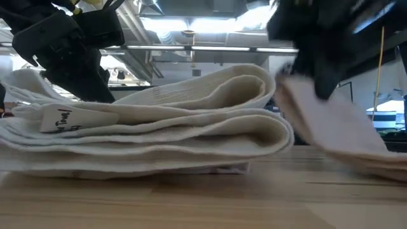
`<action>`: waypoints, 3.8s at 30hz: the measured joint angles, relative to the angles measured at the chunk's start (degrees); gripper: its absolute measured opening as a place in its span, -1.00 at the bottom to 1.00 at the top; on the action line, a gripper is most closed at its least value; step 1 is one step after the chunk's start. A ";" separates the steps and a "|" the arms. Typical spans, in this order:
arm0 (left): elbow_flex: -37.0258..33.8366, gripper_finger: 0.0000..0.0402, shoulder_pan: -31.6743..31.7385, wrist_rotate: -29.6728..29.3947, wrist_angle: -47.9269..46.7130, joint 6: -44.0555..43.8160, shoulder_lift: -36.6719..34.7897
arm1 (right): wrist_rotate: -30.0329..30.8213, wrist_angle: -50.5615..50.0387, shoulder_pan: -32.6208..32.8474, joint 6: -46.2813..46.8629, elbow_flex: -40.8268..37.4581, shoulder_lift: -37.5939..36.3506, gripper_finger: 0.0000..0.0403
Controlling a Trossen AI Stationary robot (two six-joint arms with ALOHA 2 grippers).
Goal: Fold towel
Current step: Stack the pink towel on the gray pattern towel, then move the pile of towels to the top right of the table
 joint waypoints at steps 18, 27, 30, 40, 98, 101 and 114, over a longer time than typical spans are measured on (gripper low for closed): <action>0.00 -0.11 -0.02 0.00 0.02 0.14 0.00 | 16.57 6.47 20.23 13.22 28.72 13.96 -0.99; 0.00 -0.11 -0.02 0.00 0.02 0.19 0.00 | 18.78 -0.47 13.66 16.20 40.75 18.75 -0.98; 0.00 -0.11 -0.02 0.00 -0.01 0.19 0.00 | 18.44 -0.70 10.28 17.92 42.10 18.78 -0.98; 0.02 -0.11 -0.02 -0.02 0.01 0.17 -0.02 | 14.68 -4.17 0.94 15.05 42.07 19.21 -0.98; 0.09 -0.11 -12.83 6.49 -14.97 -23.36 -1.47 | 21.17 42.76 7.38 2.79 24.98 33.09 0.07; 0.09 -0.11 -13.64 6.61 -14.96 -24.81 -1.60 | 21.15 42.83 6.89 2.95 24.94 36.20 0.04; 0.09 -0.11 -16.03 6.71 -15.29 -29.05 -1.60 | 17.40 19.85 4.27 0.25 25.38 33.89 -0.05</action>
